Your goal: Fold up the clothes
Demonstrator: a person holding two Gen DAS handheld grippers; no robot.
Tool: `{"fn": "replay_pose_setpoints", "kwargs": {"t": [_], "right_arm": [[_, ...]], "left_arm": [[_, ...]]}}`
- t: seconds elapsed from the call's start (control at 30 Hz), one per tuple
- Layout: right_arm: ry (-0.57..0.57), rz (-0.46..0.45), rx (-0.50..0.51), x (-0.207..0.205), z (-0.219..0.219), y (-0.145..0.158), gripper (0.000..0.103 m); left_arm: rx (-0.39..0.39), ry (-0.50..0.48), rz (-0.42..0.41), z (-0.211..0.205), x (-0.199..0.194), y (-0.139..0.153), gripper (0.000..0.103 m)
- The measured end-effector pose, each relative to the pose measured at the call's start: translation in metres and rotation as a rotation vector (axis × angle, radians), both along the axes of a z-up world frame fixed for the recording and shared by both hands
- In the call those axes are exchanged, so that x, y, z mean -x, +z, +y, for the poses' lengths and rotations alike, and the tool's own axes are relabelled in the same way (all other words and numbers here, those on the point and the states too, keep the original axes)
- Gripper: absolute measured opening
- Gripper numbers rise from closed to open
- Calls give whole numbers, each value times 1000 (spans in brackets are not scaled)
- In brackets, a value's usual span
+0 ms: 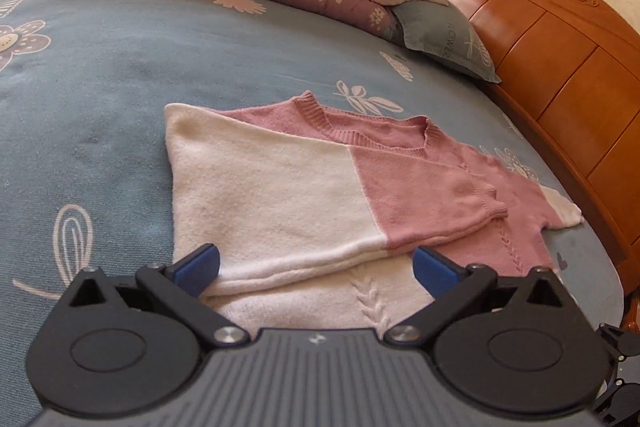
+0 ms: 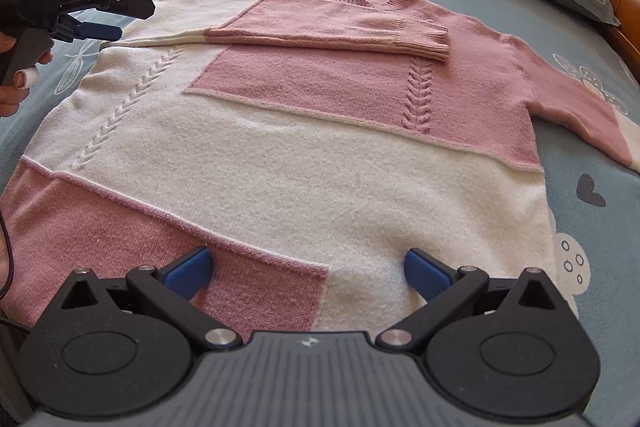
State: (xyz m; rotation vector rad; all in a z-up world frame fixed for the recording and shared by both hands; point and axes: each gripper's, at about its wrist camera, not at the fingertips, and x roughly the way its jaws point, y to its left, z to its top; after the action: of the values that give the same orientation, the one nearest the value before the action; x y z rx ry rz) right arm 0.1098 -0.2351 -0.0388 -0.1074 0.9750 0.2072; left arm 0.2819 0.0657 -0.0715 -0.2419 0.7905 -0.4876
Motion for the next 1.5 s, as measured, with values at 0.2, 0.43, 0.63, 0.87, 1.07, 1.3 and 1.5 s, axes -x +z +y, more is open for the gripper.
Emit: {"fn": "replay_pose_setpoints", "kwargs": {"t": [0.2,0.43,0.63,0.87,1.07,1.3,1.5], "right_arm": [[-7,-17,0,3,1,0,103],[-14,-29,1,3,2,-1,103],[-4,-35,-4,5,0,-1,103],[-4,-63,-3,9,0,-2,103],[1,-68,-5,10,0,-3,103],[15,-90,-10,14,-2,-4,103],[29,-101,15,15,1,-4,103]], "left_arm": [[20,-16,29,-3,10,-26,102],[57,-25,25,-6,31,-10,102],[-7,7,50,-8,37,-17,102],[-56,-7,-55,-20,-12,20,102],[-63,122,2,-16,-90,-8,102],[-37,198,37,-6,-104,-21,102],[-81,84,20,-29,-60,9,102]]}}
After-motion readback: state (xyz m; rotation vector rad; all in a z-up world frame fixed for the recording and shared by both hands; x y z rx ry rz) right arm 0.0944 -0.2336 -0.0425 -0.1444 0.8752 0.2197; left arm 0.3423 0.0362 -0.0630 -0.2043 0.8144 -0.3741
